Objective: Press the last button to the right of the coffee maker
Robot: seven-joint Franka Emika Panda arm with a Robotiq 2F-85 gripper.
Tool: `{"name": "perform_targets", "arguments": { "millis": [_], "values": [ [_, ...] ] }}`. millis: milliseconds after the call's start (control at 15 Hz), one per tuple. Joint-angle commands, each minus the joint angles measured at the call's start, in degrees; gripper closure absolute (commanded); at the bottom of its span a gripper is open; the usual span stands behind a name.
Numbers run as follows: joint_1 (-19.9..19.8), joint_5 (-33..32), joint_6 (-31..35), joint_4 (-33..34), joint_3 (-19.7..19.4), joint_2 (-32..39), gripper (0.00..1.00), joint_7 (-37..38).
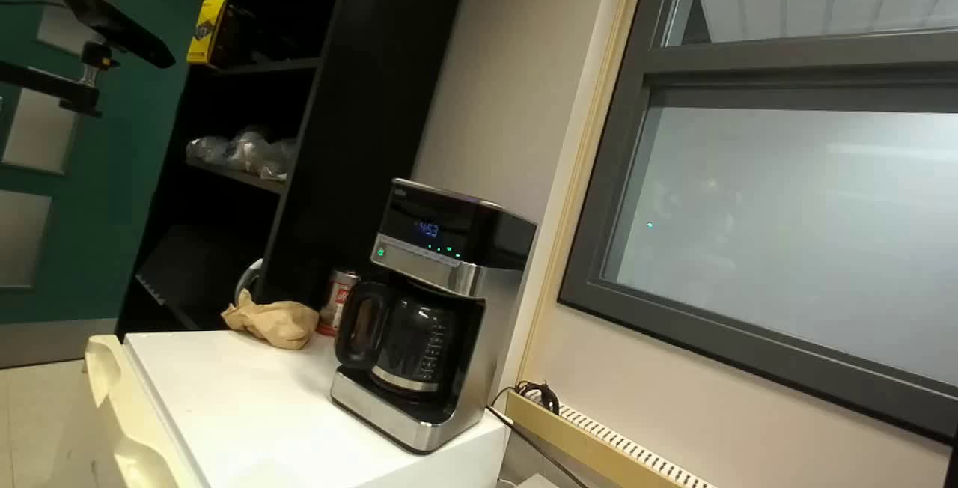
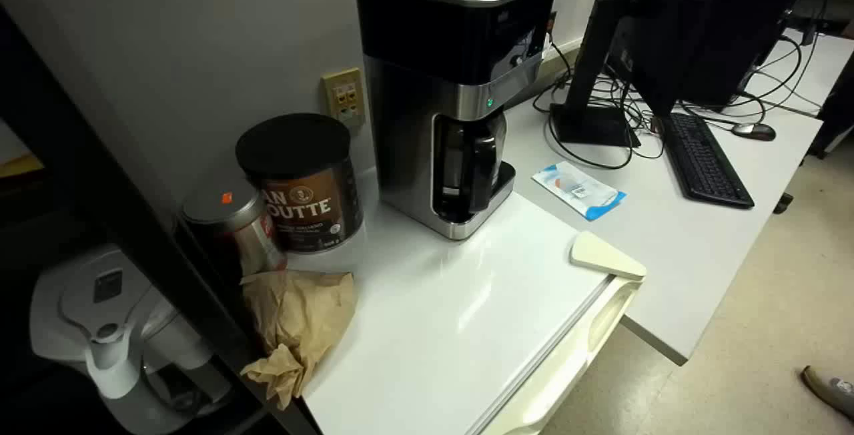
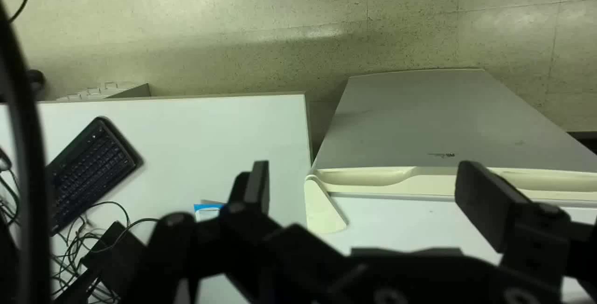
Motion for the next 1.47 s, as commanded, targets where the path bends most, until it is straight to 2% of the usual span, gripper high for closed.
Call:
{"name": "perform_targets", "arguments": {
  "millis": [0,467,733,1067,1133,1267,1400],
  "values": [
    [1.97,-0.87,-0.16,0.08,-1.8,0.37,0.0,0.74],
    [1.68,-2.07,-0.31,0.25,-1.73,0.9,0.0,0.63],
    [0.03,-12.8,-1.37,1.25,-1.55,4.3,0.0,0.1],
    [-0.68,-29.6,-1.46,2.3,-3.28,9.71,0.01,-2.68],
    [-0.76,-33.17,-1.05,2.58,-3.8,11.02,0.26,-2.89],
    [-0.14,-39.29,0.43,2.9,-5.48,13.02,0.27,-3.29],
    [0.43,-45.51,3.45,3.04,-7.35,14.76,0.42,-4.2]
  ]
}}
